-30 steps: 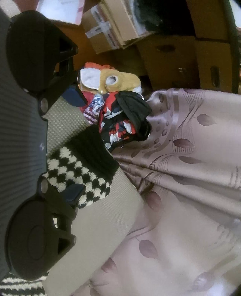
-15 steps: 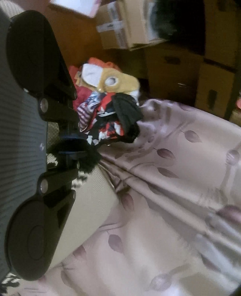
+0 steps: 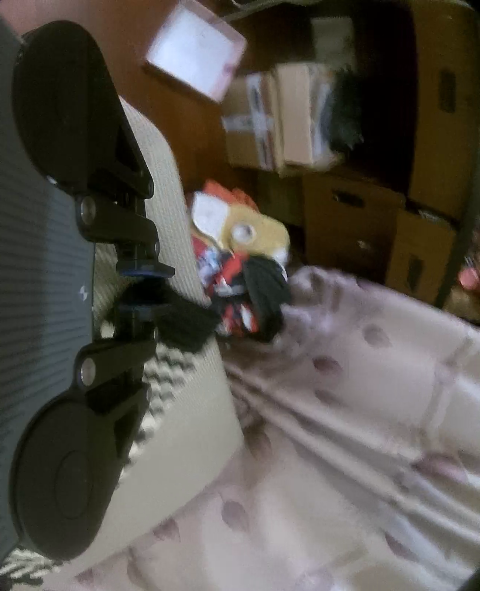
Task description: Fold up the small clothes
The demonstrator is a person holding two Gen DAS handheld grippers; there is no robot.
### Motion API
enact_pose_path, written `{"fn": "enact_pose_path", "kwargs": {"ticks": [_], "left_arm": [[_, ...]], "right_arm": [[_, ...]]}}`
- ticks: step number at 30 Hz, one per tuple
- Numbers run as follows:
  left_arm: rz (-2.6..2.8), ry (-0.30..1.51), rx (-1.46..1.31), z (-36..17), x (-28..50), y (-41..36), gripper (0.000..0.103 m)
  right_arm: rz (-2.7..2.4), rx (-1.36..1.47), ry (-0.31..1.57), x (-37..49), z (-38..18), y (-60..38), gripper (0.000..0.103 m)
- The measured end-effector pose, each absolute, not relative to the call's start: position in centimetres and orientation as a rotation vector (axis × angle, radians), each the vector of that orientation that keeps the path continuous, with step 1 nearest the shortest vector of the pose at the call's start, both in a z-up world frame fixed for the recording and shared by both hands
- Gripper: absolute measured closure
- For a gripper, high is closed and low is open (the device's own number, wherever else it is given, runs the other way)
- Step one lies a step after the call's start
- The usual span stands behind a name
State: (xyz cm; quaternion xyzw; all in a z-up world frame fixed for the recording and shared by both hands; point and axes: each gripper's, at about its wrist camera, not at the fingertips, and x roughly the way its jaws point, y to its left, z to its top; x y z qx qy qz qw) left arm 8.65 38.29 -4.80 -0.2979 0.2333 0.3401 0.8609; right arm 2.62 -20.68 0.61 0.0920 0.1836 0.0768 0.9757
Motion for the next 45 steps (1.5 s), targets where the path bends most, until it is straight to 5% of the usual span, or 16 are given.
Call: {"fn": "enact_pose_path", "kwargs": {"ticks": [2, 5, 9, 11, 21, 24, 26, 28, 36, 38, 40, 45], "left_arm": [[0.767, 0.456, -0.609, -5.0, 7.2, 38.0, 0.060], [0.854, 0.395, -0.523, -4.0, 5.7, 36.6, 0.040], [0.787, 0.325, -0.427, -1.7, 5.6, 33.3, 0.031], [0.699, 0.325, -0.396, -0.9, 6.5, 31.0, 0.018], [0.418, 0.385, -0.259, -4.1, 12.6, 19.7, 0.014], [0.411, 0.424, -0.239, -5.5, 13.3, 18.4, 0.014], [0.425, 0.419, -0.224, -5.5, 13.5, 18.9, 0.007], [0.426, 0.409, -0.230, -5.6, 13.4, 18.9, 0.002], [0.460, 0.477, -0.226, -6.0, 14.0, 18.3, 0.000], [0.473, 0.500, -0.212, -6.0, 14.3, 18.2, 0.000], [0.486, 0.522, -0.198, -6.1, 14.6, 18.1, 0.000], [0.507, 0.531, -0.150, -6.2, 14.8, 17.3, 0.000]], "right_arm": [[0.150, 0.182, 0.362, 2.2, 0.6, -20.8, 0.000], [0.129, 0.194, 0.352, 1.6, 0.4, -21.6, 0.000], [0.056, 0.279, 0.329, 1.1, 0.3, -25.1, 0.000], [0.007, 0.357, 0.305, 1.0, 0.4, -28.2, 0.000], [-0.305, 0.618, 0.257, 2.6, -2.8, -46.8, 0.004], [-0.385, 0.598, 0.295, 4.1, -4.0, -51.4, 0.021], [-0.430, 0.547, 0.352, 5.7, -4.8, -53.6, 0.042], [-0.474, 0.461, 0.412, 7.6, -5.6, -55.0, 0.049], [-0.549, 0.253, 0.533, 14.3, -6.6, -60.4, 0.050], [-0.516, 0.228, 0.564, 16.2, -6.3, -61.3, 0.081], [-0.513, 0.244, 0.594, 18.0, -5.1, -62.7, 0.097], [-0.519, 0.746, 0.140, 15.7, 0.1, -71.1, 0.094]]}}
